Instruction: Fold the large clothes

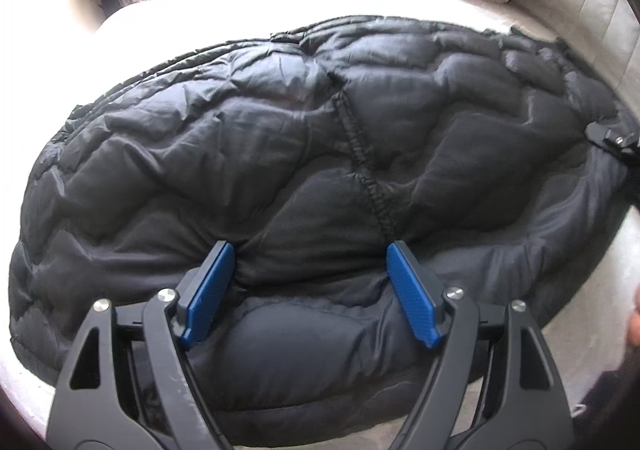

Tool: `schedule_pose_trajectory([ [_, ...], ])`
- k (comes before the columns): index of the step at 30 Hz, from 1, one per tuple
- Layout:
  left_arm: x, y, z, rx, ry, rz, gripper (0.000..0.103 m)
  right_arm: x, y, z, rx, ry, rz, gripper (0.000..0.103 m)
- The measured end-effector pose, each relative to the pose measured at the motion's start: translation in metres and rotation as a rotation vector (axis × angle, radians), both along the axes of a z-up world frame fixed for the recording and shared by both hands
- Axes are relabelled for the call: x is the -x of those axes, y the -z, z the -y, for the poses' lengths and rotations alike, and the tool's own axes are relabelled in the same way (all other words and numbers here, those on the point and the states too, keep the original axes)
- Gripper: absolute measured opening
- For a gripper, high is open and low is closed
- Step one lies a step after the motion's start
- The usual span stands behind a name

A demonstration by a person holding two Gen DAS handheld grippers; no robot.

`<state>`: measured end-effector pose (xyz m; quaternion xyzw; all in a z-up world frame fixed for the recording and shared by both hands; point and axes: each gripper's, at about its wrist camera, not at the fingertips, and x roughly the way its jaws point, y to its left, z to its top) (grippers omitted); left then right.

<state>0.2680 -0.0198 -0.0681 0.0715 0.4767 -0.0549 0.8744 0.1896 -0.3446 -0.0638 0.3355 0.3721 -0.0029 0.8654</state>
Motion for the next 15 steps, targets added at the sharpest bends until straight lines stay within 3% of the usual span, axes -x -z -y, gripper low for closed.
schedule_pose_trajectory([
  [1,0.0,-0.008,-0.002,0.003,-0.002,0.025,0.078,0.003,-0.006,0.0,0.028,0.006,0.02,0.013],
  [4,-0.008,-0.034,0.003,-0.093,-0.003,0.154,0.078,0.011,-0.022,-0.003,0.102,0.007,0.084,0.013],
  [7,-0.028,-0.052,0.01,-0.123,0.027,0.198,0.079,0.022,-0.039,-0.01,0.139,-0.012,0.158,0.012],
  [10,-0.06,-0.044,0.018,-0.183,0.043,0.155,0.079,0.024,-0.047,-0.019,0.159,-0.021,0.188,0.012],
  [14,-0.094,-0.005,0.027,-0.184,0.079,0.016,0.079,0.025,-0.052,-0.021,0.152,-0.033,0.217,0.013],
  [15,-0.095,0.001,0.031,-0.188,0.091,0.019,0.078,0.026,-0.054,-0.022,0.146,-0.042,0.228,0.013],
])
